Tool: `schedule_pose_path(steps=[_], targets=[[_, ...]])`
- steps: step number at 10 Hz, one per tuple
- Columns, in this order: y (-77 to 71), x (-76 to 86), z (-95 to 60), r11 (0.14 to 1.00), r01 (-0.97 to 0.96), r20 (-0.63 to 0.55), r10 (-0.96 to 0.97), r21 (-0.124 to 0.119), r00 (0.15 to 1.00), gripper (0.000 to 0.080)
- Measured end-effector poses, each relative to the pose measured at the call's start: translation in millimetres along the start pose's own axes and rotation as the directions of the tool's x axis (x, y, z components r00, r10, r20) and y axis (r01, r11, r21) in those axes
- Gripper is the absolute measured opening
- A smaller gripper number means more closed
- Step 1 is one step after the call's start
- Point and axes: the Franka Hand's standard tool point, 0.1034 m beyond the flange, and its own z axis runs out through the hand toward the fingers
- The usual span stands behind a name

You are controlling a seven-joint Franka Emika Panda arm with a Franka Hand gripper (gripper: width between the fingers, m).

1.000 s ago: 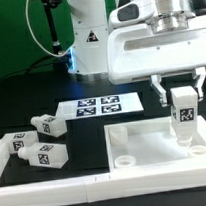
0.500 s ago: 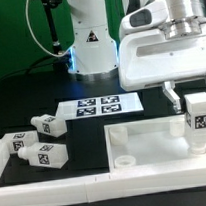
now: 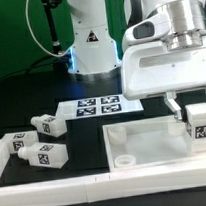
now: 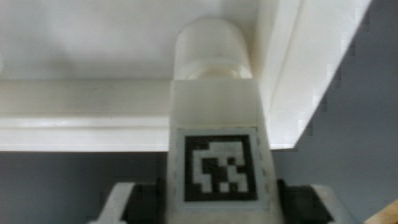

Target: Assemble one leg

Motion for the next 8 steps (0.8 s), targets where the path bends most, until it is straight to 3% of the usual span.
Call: schedule_pose_path(steps=[5,6,7,8], targets=[[1.8,1.4,2.5,1.000,0.030,-0.044,-0.030,-0.004,0.999,0.0285],[1.8,1.0,2.7,0.999,0.033,-0.041,-0.033,-0.004,0.999,0.0458],[1.8,-0.9,3.6,0.999,0.038,-0.004,-0.038,-0.003,0.999,0.0580],[5.3,2.4,-1.4,0.999,0.032,0.040,-0.032,-0.004,0.999,0.0580]])
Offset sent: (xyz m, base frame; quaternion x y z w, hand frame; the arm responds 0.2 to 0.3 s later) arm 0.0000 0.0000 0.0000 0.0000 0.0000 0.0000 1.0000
